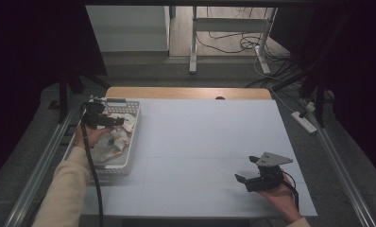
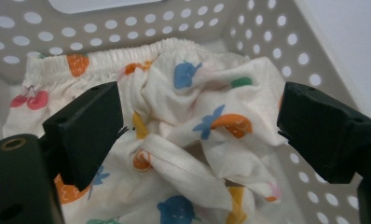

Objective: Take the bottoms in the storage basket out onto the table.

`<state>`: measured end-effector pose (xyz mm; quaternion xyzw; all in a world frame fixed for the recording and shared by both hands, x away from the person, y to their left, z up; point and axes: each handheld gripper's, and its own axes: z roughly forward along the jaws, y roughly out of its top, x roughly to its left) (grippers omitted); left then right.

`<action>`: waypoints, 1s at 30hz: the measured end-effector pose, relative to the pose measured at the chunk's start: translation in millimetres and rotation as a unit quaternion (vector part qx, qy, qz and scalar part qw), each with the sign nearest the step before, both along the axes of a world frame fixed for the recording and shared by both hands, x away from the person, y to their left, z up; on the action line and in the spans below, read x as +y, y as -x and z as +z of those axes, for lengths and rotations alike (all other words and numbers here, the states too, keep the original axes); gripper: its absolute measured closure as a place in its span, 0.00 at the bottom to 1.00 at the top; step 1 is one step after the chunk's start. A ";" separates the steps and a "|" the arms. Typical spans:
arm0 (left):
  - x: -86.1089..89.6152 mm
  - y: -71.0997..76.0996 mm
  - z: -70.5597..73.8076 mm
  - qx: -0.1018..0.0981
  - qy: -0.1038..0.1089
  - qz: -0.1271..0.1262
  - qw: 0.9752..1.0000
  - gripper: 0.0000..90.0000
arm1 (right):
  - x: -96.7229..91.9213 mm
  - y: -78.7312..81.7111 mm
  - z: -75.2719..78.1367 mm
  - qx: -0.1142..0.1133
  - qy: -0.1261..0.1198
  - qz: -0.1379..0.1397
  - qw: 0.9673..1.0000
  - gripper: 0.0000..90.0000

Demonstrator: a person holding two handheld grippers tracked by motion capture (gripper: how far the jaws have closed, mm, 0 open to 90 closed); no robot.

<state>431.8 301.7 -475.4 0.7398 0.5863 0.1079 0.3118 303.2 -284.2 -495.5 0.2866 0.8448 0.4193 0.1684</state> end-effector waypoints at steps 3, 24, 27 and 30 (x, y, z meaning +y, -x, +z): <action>0.9 -0.5 -0.4 0.001 -0.002 0.001 1.000 0.15 | 0.1 -0.4 -0.3 0.001 0.000 0.001 1.000 0.11; 0.9 -8.7 -12.8 0.035 -0.005 -0.010 0.999 0.14 | 0.1 0.6 -0.2 0.004 -0.002 0.001 1.000 0.11; -0.8 -10.4 -14.5 0.041 -0.011 -0.013 0.999 0.13 | -0.1 0.6 -0.3 0.005 -0.001 0.001 1.000 0.11; -2.6 -12.2 -16.9 0.045 -0.011 -0.013 0.999 0.12 | -0.2 0.4 -0.2 0.004 -0.001 0.001 1.000 0.11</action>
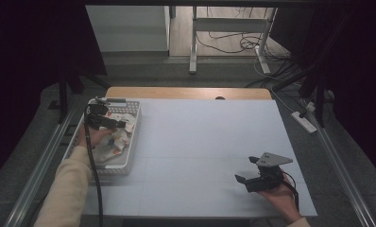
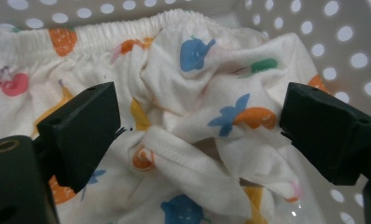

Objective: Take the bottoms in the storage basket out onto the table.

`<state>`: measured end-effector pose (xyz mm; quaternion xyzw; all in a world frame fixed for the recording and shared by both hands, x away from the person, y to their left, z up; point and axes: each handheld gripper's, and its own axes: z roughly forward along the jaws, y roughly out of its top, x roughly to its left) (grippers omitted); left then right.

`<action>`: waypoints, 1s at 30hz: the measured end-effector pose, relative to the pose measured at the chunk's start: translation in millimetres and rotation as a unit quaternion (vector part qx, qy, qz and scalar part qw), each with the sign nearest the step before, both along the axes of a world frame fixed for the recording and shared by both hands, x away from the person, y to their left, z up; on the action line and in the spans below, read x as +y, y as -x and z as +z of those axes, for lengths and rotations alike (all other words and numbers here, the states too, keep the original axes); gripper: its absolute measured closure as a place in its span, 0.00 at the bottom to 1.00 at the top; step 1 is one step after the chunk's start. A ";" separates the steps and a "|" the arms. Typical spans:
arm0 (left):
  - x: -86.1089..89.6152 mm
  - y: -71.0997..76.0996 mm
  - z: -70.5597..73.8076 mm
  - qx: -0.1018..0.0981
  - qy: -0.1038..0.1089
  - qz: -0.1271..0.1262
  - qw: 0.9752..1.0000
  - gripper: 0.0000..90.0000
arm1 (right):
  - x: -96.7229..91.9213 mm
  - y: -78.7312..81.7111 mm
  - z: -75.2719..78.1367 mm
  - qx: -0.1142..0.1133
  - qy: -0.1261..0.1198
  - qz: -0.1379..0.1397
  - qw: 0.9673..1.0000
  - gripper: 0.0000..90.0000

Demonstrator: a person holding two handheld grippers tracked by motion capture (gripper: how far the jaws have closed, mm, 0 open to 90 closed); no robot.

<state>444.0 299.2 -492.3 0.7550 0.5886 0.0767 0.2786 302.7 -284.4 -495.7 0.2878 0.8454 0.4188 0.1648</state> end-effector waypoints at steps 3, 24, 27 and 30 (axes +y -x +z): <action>-1.6 -2.4 -4.1 0.012 -0.002 -0.006 1.000 0.11 | -0.3 -0.5 -0.3 0.000 0.003 -0.001 1.000 0.11; -4.5 -11.0 -19.9 0.056 -0.029 -0.007 0.998 0.06 | -1.0 -0.4 0.2 0.000 -0.002 -0.005 1.000 0.11; -3.4 -11.9 -22.6 0.059 -0.027 -0.004 0.998 0.06 | -0.7 -0.4 0.0 -0.001 0.000 -0.004 1.000 0.11; -2.4 -13.4 -26.7 0.070 -0.031 -0.002 0.997 0.06 | -0.7 -0.6 -0.1 -0.001 -0.001 -0.004 1.000 0.11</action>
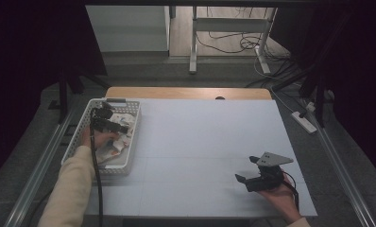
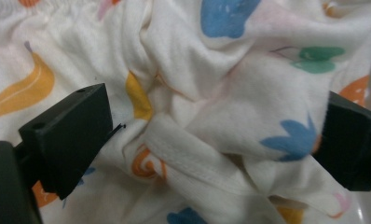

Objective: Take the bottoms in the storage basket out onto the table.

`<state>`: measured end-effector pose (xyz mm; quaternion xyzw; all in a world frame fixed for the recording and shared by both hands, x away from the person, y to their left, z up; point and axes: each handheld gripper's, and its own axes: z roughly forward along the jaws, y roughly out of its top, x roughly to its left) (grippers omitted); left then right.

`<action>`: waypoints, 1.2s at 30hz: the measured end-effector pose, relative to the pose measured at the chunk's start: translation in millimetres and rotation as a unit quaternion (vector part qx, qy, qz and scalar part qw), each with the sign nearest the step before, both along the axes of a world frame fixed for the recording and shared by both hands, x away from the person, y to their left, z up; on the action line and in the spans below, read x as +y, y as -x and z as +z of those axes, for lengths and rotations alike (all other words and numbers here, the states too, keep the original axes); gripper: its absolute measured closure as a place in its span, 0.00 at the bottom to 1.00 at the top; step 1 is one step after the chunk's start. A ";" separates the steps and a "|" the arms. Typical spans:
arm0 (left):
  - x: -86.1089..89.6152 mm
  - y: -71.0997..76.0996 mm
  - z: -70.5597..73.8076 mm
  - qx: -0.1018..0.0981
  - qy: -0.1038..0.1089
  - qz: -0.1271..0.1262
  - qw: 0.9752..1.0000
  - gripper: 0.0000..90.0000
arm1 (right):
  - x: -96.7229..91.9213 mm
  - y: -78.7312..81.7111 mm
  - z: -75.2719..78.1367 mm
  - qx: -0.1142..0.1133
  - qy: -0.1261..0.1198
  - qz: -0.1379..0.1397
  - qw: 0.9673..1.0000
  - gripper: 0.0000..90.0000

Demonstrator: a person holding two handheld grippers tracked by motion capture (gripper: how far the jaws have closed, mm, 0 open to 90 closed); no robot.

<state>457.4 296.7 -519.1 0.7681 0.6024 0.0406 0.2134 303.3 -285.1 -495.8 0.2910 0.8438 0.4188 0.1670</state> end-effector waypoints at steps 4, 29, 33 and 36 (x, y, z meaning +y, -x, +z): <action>0.6 -0.7 -2.7 0.008 0.000 0.001 1.000 0.06 | 0.1 0.1 -0.1 0.000 0.000 0.002 1.000 0.11; -2.4 4.0 8.6 -0.012 -0.009 -0.020 1.000 0.83 | 1.0 -0.3 -0.8 0.002 0.003 0.005 1.000 0.11; 0.7 9.9 18.2 -0.032 0.001 -0.020 0.999 0.83 | 0.9 -0.4 -0.9 0.003 0.002 0.005 1.000 0.11; 1.3 16.1 26.3 -0.047 0.002 -0.026 0.999 0.83 | 0.9 -0.6 -1.0 0.004 0.003 0.004 1.000 0.11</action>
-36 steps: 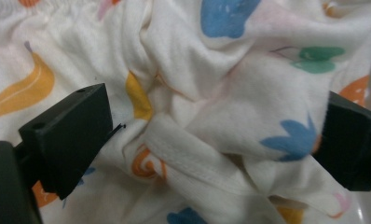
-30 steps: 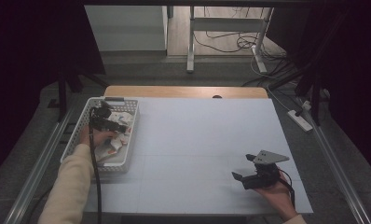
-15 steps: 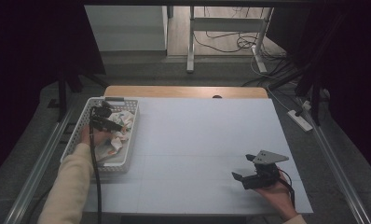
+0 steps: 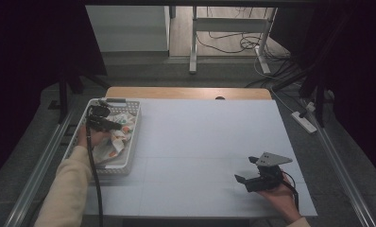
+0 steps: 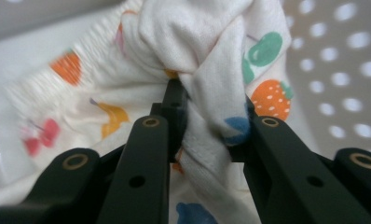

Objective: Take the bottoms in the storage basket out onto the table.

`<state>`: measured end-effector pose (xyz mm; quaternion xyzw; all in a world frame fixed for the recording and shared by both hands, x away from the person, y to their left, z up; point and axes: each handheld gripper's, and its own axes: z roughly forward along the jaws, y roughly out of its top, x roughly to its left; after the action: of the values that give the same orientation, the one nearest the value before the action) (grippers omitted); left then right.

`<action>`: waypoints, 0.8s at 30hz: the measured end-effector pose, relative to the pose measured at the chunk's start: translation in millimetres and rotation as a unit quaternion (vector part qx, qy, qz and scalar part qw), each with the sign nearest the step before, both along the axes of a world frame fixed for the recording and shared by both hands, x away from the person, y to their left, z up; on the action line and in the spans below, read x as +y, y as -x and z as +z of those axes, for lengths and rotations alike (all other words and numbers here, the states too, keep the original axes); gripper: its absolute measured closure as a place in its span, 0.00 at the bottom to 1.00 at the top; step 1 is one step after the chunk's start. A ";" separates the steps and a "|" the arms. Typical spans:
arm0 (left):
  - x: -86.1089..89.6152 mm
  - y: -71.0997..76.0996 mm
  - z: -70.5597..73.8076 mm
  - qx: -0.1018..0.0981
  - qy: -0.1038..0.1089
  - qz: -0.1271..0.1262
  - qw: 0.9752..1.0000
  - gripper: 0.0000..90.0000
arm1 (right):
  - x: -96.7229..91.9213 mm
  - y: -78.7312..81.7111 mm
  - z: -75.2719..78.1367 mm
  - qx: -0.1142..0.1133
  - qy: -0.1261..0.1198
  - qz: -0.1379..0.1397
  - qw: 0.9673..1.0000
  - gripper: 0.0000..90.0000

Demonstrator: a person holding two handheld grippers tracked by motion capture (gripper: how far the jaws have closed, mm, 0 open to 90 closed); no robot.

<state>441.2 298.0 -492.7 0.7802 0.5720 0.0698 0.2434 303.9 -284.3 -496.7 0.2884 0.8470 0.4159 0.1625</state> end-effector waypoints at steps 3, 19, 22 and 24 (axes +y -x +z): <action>1.5 6.2 7.5 -0.015 0.003 -0.001 1.000 0.84 | 0.2 0.0 0.0 0.000 -0.001 0.000 1.000 0.11; 15.6 47.6 29.2 -0.094 0.080 0.021 0.992 0.84 | 0.0 0.4 0.0 0.000 0.000 -0.006 1.000 0.11; 14.2 54.3 30.2 -0.104 0.081 0.026 0.991 0.84 | 0.3 -1.1 -0.8 0.004 0.000 -0.009 1.000 0.11; 13.6 55.5 30.0 -0.106 0.082 0.025 0.991 0.84 | 0.4 -1.9 -1.1 0.006 0.001 -0.009 1.000 0.11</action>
<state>385.8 311.6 -462.7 0.7311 0.5664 0.1111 0.3638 305.8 -283.9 -497.8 0.2985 0.8456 0.4122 0.1614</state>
